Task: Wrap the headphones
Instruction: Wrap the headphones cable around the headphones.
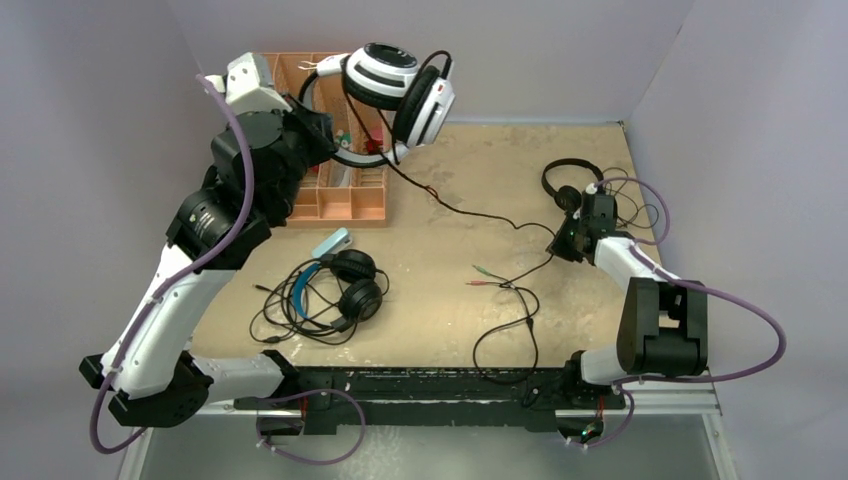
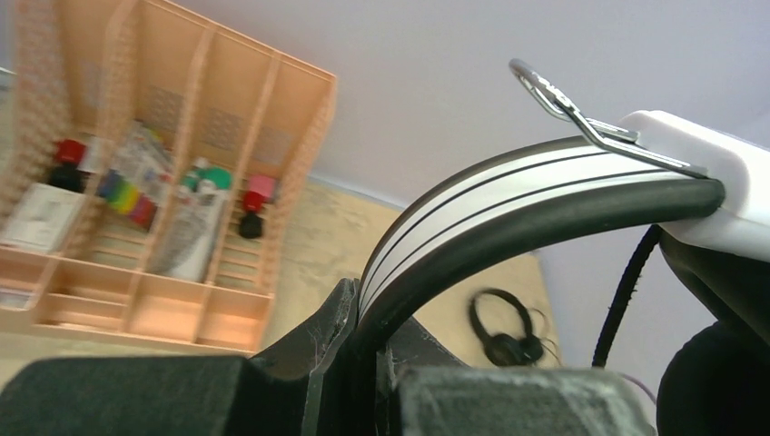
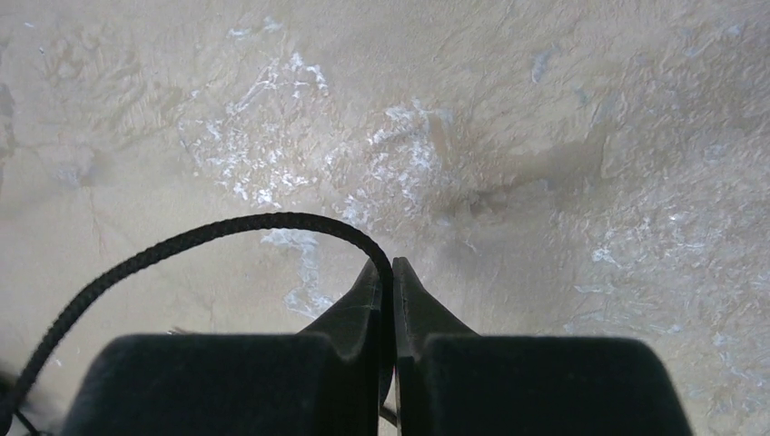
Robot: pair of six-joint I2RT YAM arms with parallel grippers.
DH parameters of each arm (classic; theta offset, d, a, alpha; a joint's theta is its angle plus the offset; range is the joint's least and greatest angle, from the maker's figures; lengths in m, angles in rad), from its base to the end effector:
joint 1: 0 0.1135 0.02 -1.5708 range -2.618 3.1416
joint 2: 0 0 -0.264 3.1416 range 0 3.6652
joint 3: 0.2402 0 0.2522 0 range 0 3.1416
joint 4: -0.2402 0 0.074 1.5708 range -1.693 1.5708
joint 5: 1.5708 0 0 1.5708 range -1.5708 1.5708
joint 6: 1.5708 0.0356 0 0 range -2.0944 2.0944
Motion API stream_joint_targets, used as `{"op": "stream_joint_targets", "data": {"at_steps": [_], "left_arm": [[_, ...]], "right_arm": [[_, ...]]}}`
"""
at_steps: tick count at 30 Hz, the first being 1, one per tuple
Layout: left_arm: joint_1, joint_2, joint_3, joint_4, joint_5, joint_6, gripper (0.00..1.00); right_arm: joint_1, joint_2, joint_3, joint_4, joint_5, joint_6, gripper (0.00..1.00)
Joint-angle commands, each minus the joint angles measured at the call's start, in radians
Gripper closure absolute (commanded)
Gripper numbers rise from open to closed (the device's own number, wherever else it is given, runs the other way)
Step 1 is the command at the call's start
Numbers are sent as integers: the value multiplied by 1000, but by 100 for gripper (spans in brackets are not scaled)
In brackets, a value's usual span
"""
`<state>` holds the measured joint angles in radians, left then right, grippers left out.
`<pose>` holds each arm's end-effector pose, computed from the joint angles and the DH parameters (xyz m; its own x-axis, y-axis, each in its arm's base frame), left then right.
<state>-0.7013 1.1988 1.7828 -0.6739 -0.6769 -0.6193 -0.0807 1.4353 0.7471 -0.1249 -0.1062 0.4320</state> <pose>0.1646 -0.1099 0.5354 -0.0711 -0.5322 -0.8436 -0.0184 0.8463 -0.5323 0.2862 -0.0194 0.1864 -0.6544 0.4706 -0.5919 0.3100 0.8809 0.3577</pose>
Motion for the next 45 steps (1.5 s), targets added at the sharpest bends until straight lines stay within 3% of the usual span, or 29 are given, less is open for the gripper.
{"op": "stream_joint_targets", "data": {"at_steps": [1,3,8,14,20,24,27,29,37,45], "left_arm": [[3,31,89,141,197,-130,100],[3,32,93,133,198,-130,100],[4,23,46,142,182,-114,100],[4,61,61,152,187,-94,100],[3,41,-13,205,185,-109,100],[4,48,-15,216,186,-102,100],[4,43,-13,214,178,-91,100],[3,36,-12,212,170,-85,100],[4,24,24,202,168,-76,100],[4,23,44,206,199,-80,100]], "right_arm": [[-5,1,28,-31,13,-23,93],[-5,-10,28,-8,31,-64,82],[17,-72,7,67,-153,-137,39],[39,-99,167,-141,-199,-146,19],[201,-108,281,-236,-254,60,14],[349,-67,267,-67,-398,380,12],[482,-19,244,86,-371,644,12],[541,28,251,164,-334,727,13],[601,237,246,340,-269,1034,15],[655,409,356,367,-239,1124,17]]}}
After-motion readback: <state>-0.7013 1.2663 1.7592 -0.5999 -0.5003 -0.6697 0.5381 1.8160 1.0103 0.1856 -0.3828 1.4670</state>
